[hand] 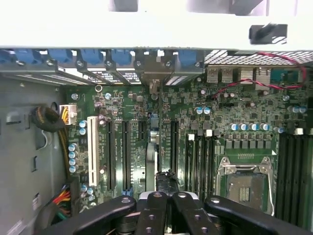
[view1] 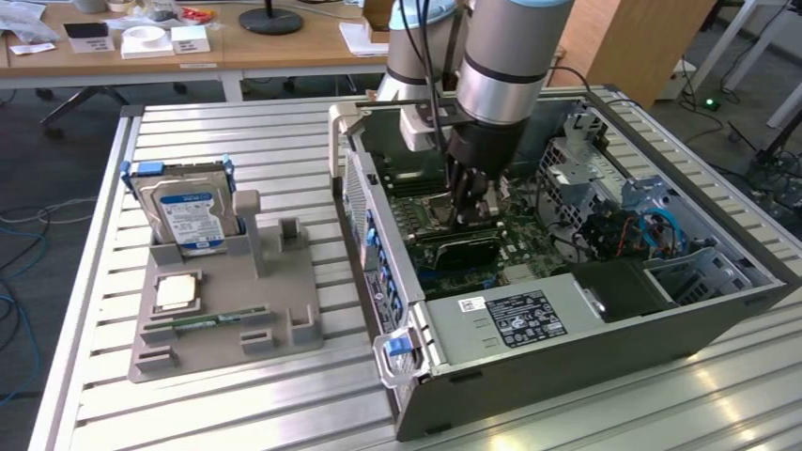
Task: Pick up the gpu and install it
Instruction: 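Press down on the gpu until it lock into place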
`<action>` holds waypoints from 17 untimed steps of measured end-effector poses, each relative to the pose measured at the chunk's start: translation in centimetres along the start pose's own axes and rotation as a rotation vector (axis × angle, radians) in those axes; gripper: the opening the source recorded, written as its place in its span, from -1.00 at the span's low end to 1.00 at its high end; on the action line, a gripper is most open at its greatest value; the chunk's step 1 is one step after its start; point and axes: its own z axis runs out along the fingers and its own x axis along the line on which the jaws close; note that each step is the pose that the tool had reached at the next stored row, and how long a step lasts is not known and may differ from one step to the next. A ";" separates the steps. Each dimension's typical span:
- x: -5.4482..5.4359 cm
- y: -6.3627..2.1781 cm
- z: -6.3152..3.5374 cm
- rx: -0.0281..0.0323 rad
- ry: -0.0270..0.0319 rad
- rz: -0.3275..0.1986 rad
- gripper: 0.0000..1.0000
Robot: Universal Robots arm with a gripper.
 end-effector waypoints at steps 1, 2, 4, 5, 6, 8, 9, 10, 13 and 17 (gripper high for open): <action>0.0 -0.02 -0.29 0.0001 0.0001 0.000 -0.79; 0.0 -0.04 -0.60 0.0001 0.0003 0.000 -0.79; -0.1 -0.07 -1.33 0.0000 0.0007 0.000 -0.79; -0.1 -0.09 -1.67 0.0001 0.0010 0.000 -0.79; -0.1 -0.10 -2.06 0.0000 0.0014 0.000 -0.79; -0.2 -0.12 -2.81 0.0001 0.0024 0.000 -0.79; -0.2 -0.13 -3.17 0.0000 0.0030 0.000 -0.79; -0.2 -0.13 -3.50 0.0001 0.0036 0.000 -0.79; -0.3 -0.16 -4.32 0.0001 0.0065 0.000 -0.79; -0.3 -0.16 -4.51 0.0003 0.0074 0.000 -0.79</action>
